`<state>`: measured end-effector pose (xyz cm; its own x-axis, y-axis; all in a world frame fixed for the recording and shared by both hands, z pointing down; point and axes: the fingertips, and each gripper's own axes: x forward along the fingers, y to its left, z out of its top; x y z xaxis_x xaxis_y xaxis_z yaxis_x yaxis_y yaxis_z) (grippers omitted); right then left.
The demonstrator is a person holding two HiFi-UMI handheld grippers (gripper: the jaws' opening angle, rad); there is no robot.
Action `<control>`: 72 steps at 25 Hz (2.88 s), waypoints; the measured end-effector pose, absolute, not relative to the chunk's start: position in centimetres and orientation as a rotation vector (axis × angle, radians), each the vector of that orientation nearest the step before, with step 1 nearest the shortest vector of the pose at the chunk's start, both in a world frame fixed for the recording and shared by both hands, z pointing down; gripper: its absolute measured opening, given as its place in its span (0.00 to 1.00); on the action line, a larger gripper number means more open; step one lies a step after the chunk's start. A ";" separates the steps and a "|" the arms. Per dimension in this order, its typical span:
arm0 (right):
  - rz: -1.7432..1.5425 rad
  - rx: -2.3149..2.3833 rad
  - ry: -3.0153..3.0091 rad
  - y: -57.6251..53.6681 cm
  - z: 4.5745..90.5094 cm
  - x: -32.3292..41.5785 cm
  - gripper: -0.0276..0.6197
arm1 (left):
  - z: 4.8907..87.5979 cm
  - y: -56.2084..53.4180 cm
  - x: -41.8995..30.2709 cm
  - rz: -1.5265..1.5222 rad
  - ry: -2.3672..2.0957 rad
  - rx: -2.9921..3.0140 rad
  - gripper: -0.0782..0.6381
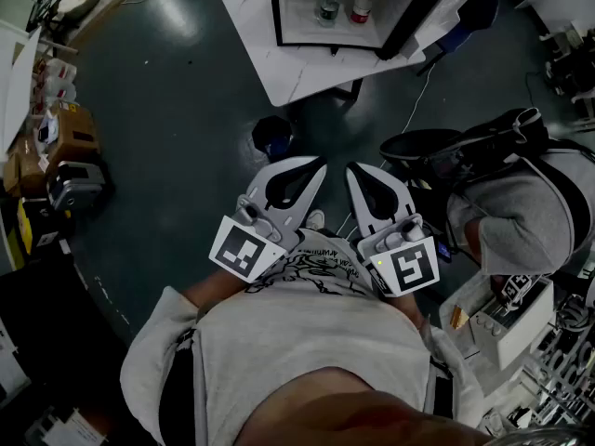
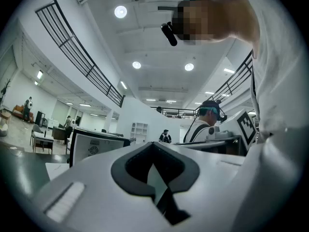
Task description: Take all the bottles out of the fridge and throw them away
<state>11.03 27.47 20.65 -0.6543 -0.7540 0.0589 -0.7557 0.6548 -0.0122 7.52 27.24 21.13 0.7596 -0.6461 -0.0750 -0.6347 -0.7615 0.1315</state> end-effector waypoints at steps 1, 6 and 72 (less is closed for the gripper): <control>0.051 1.284 -2.814 27.6 20.5 11.1 0.05 | 21.0 27.4 7.7 -0.176 -1.040 2.855 0.12; 0.050 1.290 -2.820 27.8 20.1 12.1 0.05 | 20.4 27.7 8.7 -0.195 -1.041 2.872 0.12; 0.080 1.272 -2.826 12.6 21.0 6.4 0.06 | 21.1 13.1 2.3 -0.262 -1.068 2.871 0.12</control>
<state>6.40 12.63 21.04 -0.6627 -0.7466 0.0592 -0.7487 0.6622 -0.0303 2.31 13.05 21.13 0.7443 -0.6538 -0.1359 -0.6424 -0.7566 0.1217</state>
